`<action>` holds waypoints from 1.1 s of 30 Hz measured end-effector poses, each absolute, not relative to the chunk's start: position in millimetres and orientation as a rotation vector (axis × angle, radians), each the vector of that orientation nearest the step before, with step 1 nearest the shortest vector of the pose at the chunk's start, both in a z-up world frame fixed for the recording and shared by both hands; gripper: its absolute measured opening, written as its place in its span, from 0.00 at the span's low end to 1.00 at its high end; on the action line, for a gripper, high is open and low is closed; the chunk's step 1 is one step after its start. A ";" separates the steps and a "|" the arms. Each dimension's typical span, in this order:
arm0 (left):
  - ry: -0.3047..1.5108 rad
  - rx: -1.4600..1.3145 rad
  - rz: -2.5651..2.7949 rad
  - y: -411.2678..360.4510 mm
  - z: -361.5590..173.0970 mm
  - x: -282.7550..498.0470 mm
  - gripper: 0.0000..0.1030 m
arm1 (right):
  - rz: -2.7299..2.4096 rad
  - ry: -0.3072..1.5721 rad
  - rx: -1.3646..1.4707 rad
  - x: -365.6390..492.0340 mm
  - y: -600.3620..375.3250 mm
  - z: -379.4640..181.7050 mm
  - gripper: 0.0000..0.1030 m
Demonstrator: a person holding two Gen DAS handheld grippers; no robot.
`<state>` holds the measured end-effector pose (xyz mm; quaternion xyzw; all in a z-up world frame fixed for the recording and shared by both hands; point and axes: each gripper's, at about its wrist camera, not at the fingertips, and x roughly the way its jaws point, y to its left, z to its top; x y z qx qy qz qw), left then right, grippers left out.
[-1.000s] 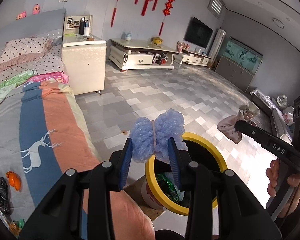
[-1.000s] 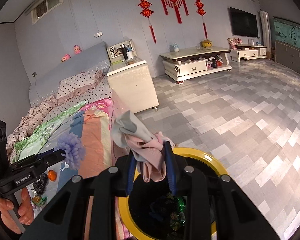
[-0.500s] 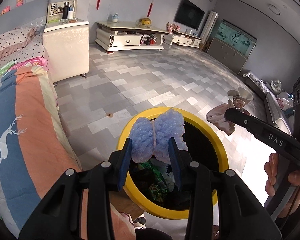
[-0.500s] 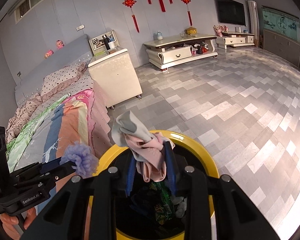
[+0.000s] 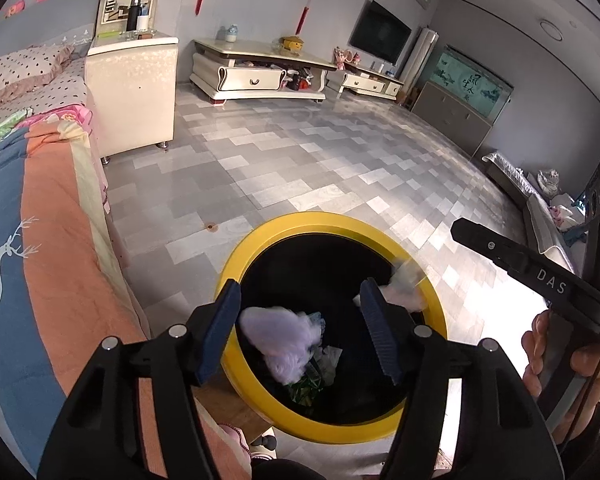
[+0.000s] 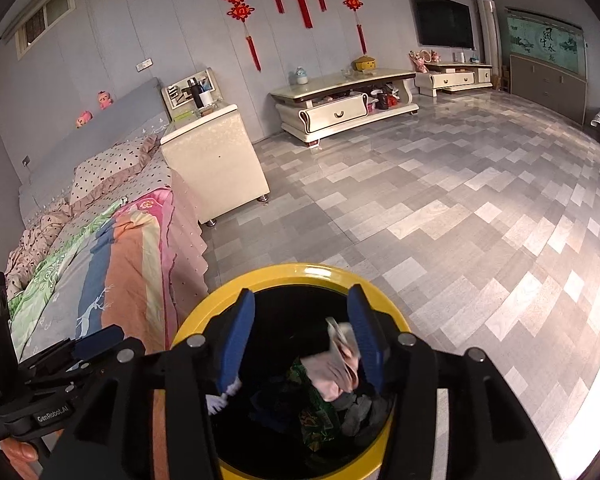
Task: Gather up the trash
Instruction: 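Move both open tools back over the trash on the bed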
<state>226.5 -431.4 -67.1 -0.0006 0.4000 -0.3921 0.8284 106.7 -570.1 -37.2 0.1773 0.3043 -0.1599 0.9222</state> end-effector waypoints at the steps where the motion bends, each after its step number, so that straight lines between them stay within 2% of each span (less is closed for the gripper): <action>1: 0.847 -0.004 -0.827 -428.9 -67.1 226.7 0.64 | -0.329 0.623 0.366 105.7 -569.3 -36.0 0.45; 5: 0.821 -0.013 -0.787 -414.5 -63.5 224.2 0.78 | -0.326 0.615 0.356 102.9 -564.6 -32.5 0.50; 8: 0.798 -0.014 -0.742 -396.1 -59.2 224.1 0.82 | -0.299 0.612 0.344 103.2 -555.0 -31.0 0.54; 12: 0.769 -0.005 -0.681 -361.8 -55.7 223.8 0.84 | -0.254 0.612 0.332 107.0 -535.7 -30.1 0.58; 20: 0.745 -0.032 -0.562 -281.5 -47.6 232.0 0.85 | -0.157 0.602 0.279 121.4 -481.4 -14.8 0.58; 33: 0.735 -0.066 -0.311 -127.6 -50.6 235.0 0.85 | 0.050 0.590 0.213 163.4 -372.3 3.3 0.65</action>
